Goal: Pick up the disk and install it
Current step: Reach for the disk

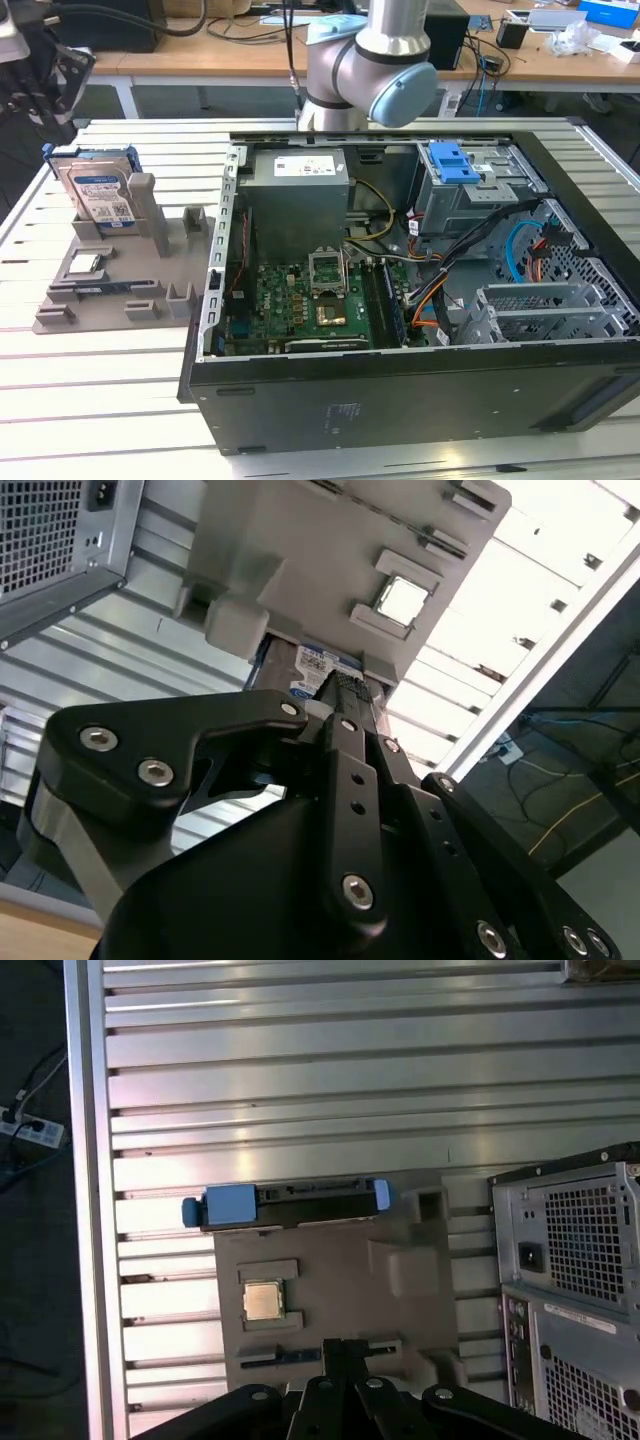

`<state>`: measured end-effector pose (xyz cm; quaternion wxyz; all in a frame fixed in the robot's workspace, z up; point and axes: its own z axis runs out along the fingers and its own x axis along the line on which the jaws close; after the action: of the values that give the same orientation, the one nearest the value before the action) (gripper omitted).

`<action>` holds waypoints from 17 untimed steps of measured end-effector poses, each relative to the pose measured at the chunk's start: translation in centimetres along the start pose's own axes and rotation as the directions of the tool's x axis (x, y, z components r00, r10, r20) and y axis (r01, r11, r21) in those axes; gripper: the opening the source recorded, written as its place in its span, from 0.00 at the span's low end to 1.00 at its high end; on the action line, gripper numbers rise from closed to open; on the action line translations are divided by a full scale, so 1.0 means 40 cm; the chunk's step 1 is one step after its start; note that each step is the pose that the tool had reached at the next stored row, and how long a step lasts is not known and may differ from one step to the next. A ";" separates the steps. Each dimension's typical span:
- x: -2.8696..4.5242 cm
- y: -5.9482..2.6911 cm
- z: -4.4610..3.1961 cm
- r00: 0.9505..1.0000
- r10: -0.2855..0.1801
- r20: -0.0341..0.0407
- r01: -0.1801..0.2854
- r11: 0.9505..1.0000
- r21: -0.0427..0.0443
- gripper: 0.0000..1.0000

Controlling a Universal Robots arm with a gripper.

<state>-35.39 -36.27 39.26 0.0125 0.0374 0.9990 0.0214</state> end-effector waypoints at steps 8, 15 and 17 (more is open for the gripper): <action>0.091 0.023 0.000 1.000 0.000 0.000 0.000 1.000 0.000 0.11; 0.091 0.023 0.000 1.000 0.000 0.000 0.000 1.000 0.000 0.11; 0.091 0.023 0.000 1.000 0.000 0.000 0.000 1.000 0.000 0.11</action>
<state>-38.94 -35.07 39.21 0.0125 0.0374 0.9990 0.0213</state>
